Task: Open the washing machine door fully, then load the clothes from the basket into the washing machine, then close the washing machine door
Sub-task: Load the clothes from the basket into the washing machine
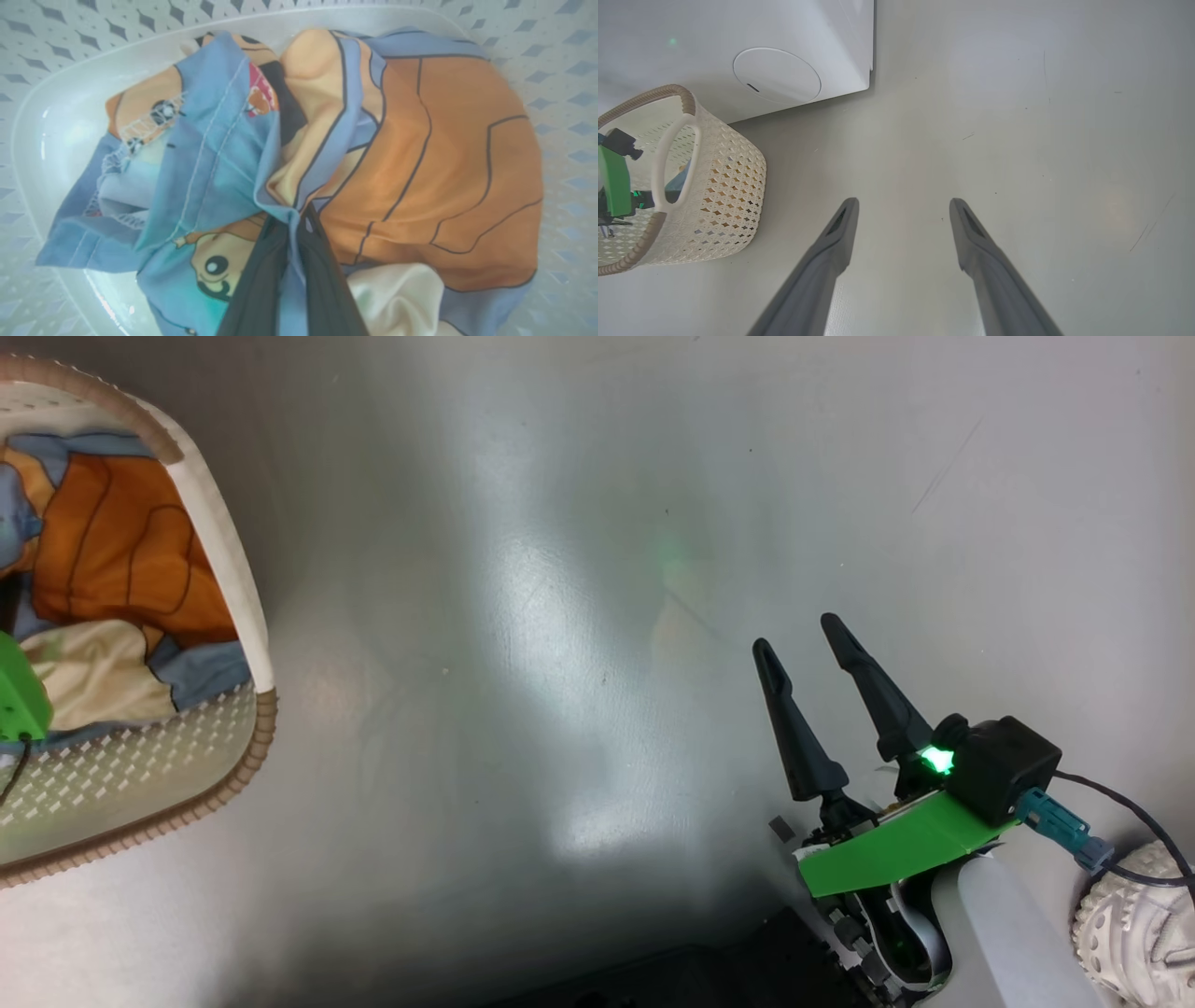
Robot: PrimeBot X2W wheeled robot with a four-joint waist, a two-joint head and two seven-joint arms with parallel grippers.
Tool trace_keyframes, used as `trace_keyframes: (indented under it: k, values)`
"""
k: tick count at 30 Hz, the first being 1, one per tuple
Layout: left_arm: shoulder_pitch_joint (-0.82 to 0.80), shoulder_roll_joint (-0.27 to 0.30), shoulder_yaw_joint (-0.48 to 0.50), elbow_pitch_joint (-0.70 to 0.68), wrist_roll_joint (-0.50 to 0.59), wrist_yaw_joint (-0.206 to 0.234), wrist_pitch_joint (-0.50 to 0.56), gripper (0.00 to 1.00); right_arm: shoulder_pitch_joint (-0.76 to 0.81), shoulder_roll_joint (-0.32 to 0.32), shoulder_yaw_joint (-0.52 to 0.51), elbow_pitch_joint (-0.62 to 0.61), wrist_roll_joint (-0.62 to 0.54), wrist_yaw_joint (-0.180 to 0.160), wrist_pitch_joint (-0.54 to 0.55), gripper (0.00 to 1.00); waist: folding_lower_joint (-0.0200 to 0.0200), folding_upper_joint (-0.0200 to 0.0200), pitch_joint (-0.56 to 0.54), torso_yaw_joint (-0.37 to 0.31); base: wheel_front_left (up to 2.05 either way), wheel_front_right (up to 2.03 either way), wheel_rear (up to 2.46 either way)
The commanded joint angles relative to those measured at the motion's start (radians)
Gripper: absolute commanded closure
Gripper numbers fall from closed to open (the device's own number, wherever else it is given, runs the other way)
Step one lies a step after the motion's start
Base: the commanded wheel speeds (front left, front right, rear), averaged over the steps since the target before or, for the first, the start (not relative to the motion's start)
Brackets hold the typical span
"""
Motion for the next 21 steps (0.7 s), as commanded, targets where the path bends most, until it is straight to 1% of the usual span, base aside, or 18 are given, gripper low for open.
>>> trace_keyframes:
  k: [1, 5, 9, 13, 18, 21]
  values:
    - [0.021, 0.051, 0.009, -0.007, -0.013, -0.001, -0.018, 1.0, 0.051, 0.003, 0.015, -0.016, 0.004, 0.003, -0.007, 0.0, -0.0001, 0.0, -0.006, -0.001, 0.0, 0.0, 0.0]
    - [0.045, 0.053, 0.002, -0.017, -0.041, -0.001, -0.064, 1.0, 0.027, 0.003, 0.009, -0.019, 0.011, 0.003, -0.007, 0.0, -0.0001, 0.0, -0.022, -0.005, 0.0, 0.0, 0.0]
    - [0.077, 0.042, -0.008, -0.044, -0.076, -0.001, -0.129, 1.0, 0.013, 0.003, -0.007, -0.014, 0.004, 0.003, -0.007, 0.0, -0.0001, 0.0, -0.059, 0.01, 0.0, 0.0, 0.0]
    - [0.113, 0.039, -0.013, -0.074, -0.113, -0.001, -0.169, 1.0, 0.0, 0.003, -0.016, -0.002, -0.002, 0.003, -0.007, 0.0, -0.0001, 0.0, -0.103, 0.024, 0.0, 0.0, 0.0]
    - [0.165, 0.04, -0.003, -0.124, -0.144, -0.001, -0.195, 1.0, -0.007, 0.003, -0.021, 0.012, -0.01, 0.003, -0.007, 0.0, -0.0001, 0.0, -0.165, 0.042, 0.0, 0.0, 0.0]
    - [0.192, 0.038, 0.034, -0.181, -0.142, -0.001, -0.197, 1.0, -0.008, 0.003, -0.03, 0.022, -0.021, 0.003, -0.007, 0.0, -0.0001, 0.0, -0.204, 0.06, 0.0, 0.0, 0.0]
